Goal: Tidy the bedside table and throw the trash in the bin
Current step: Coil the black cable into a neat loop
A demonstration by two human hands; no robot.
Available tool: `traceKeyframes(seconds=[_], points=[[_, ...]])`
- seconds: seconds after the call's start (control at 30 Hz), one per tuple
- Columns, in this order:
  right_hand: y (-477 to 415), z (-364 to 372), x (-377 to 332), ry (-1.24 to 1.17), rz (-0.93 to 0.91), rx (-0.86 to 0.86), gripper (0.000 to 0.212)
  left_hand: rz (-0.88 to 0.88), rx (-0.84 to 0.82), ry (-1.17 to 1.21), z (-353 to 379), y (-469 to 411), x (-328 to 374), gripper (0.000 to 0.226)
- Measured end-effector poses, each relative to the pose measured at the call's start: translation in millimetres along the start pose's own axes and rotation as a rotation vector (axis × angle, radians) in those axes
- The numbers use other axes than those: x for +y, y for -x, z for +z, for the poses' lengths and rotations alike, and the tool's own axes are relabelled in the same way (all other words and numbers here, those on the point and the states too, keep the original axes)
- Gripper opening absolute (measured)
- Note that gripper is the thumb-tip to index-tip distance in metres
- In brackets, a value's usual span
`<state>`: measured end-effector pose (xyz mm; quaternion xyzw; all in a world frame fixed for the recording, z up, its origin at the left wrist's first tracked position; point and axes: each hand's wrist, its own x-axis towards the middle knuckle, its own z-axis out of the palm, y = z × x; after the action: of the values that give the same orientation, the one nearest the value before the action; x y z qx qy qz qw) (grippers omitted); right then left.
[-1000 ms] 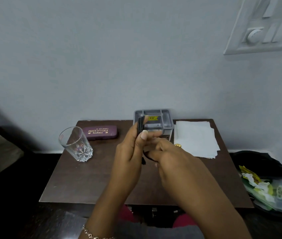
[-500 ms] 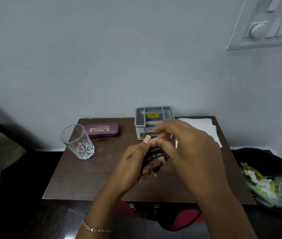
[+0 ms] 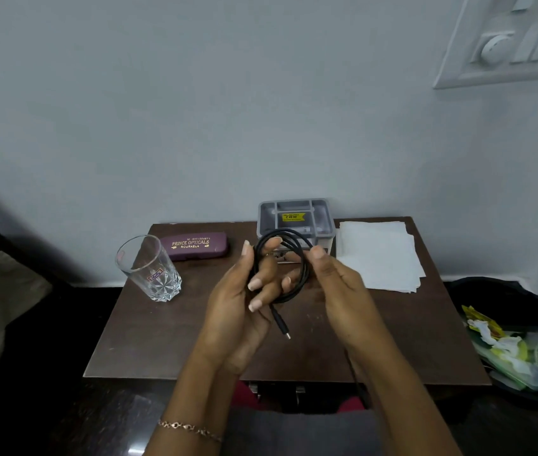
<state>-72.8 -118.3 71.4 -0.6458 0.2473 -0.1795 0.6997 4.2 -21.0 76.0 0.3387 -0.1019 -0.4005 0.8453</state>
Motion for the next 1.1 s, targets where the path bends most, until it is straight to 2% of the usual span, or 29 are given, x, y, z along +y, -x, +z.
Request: traceKeyframes(seconds=[0.13, 0.2, 0.33, 0.5, 0.63, 0.73, 0.8, 0.87, 0.93, 1.0, 1.1], points=[[-1, 16, 8, -0.344, 0.161, 0.123, 0.032, 0.002, 0.033, 0.071, -3, -1, -9, 0.039], [-2, 20, 8, -0.437, 0.200, 0.178, 0.028, 0.000, 0.072, 0.075, -4, -2, -11, 0.036], [-3, 18, 8, -0.221, 0.066, 0.267, 0.033, -0.063, 0.083, -0.072, -9, -3, -9, 0.025], [-5, 8, 16, 0.124, -0.105, 0.241, 0.032, -0.149, 0.064, -0.327, -10, 1, -4, 0.045], [-5, 5, 17, 0.395, -0.240, 0.241, 0.022, -0.161, 0.098, -0.464, -13, 1, -5, 0.043], [-7, 5, 17, 0.451, -0.311, 0.257, 0.022, -0.162, 0.113, -0.432, -16, 1, -6, 0.043], [-8, 3, 17, 0.570, -0.429, 0.262, 0.023, -0.208, 0.101, -0.341, -15, -1, -4, 0.053], [-9, 0, 17, 0.699, -0.545, 0.261, 0.022, -0.224, 0.048, -0.333, -13, -1, -4, 0.049], [-10, -3, 18, 0.727, -0.595, 0.271, 0.020, -0.188, 0.027, -0.381, -12, 0, -6, 0.032], [-9, -3, 20, 0.654, -0.581, 0.303, 0.020, -0.158, 0.027, -0.346, -9, 1, -8, 0.025], [-6, 3, 17, 0.411, -0.407, 0.323, 0.021, -0.129, 0.035, -0.117, 0, 1, -10, 0.025]])
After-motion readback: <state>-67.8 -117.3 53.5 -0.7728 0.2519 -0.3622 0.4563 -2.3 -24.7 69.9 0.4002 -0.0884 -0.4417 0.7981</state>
